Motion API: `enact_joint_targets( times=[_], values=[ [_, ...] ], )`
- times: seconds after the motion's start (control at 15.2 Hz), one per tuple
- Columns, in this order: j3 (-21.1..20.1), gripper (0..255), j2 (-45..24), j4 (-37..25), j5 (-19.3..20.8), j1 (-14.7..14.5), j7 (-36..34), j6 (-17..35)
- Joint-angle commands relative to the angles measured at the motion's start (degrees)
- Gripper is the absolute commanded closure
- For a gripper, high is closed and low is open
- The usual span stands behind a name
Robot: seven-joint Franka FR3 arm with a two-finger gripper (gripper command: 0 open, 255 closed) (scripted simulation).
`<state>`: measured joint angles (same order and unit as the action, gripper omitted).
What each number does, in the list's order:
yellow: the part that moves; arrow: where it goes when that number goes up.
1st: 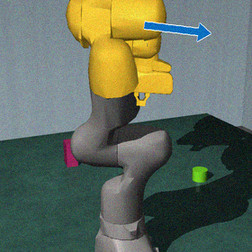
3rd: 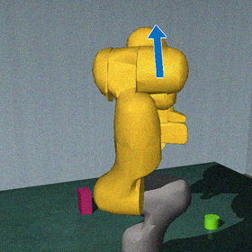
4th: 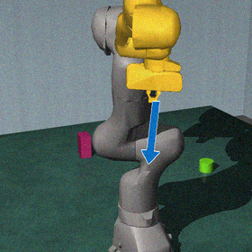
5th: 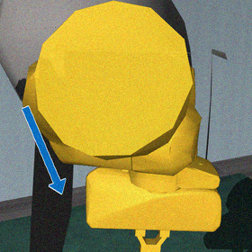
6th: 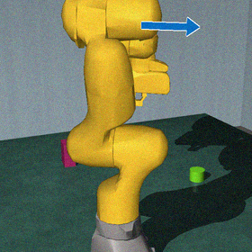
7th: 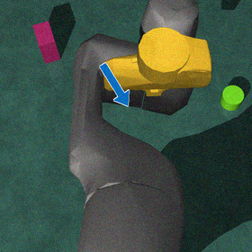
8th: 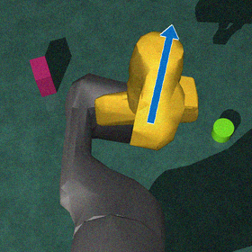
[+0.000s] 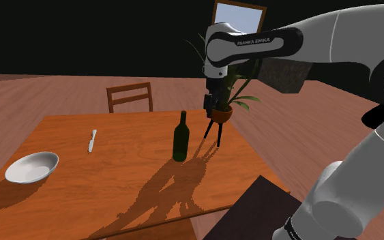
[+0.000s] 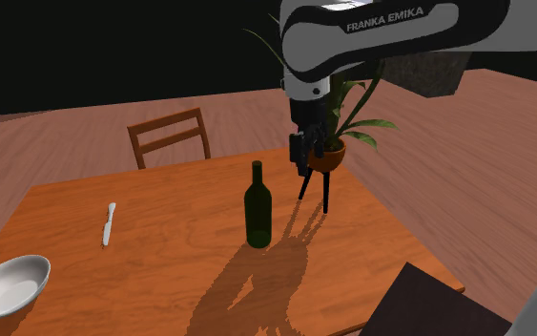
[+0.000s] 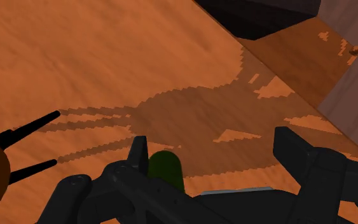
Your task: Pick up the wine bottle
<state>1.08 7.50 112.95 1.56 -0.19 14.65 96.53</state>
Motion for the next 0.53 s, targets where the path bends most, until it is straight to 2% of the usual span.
enact_joint_targets(
  times=[0.0,0.46],
  values=[
    [-0.01,0,-5.0,-4.25,-0.33,-0.09,0.34,0.58],
    [0.22,0,-22.09,-22.27,-1.32,0.37,2.49,-1.03]
  ],
)
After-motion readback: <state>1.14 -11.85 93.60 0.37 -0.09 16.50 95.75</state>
